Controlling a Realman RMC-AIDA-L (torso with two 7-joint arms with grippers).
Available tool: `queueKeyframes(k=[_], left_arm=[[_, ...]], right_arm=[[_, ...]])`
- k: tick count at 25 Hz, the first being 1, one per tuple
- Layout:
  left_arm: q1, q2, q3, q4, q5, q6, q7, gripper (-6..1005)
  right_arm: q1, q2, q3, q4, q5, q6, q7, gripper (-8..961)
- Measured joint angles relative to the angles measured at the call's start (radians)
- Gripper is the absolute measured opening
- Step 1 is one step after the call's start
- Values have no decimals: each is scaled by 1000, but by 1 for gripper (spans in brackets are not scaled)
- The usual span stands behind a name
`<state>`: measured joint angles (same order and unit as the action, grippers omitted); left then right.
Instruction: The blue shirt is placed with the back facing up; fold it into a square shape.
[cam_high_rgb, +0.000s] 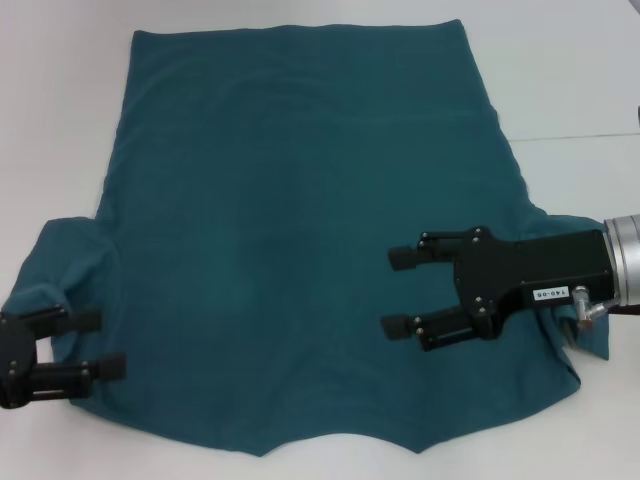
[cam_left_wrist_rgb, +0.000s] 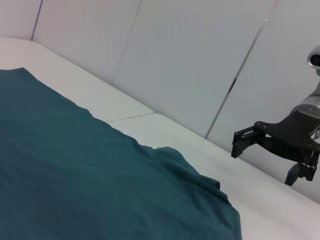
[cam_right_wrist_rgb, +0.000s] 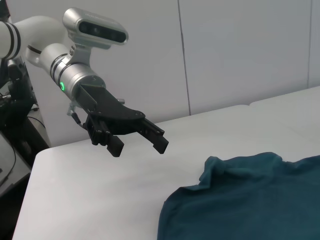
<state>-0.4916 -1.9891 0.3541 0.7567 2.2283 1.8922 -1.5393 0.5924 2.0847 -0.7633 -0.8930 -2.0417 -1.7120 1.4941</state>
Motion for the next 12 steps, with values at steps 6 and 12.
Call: queueKeyframes(k=[6, 12], left_arm=[[0, -1, -9, 1, -6, -3, -2, 932], [-2, -5, -8, 4, -1, -5, -20, 932]], right_arm=[[-1, 1, 1, -12, 0, -4, 0, 924], [4, 2, 0, -13, 0, -7, 7, 923]])
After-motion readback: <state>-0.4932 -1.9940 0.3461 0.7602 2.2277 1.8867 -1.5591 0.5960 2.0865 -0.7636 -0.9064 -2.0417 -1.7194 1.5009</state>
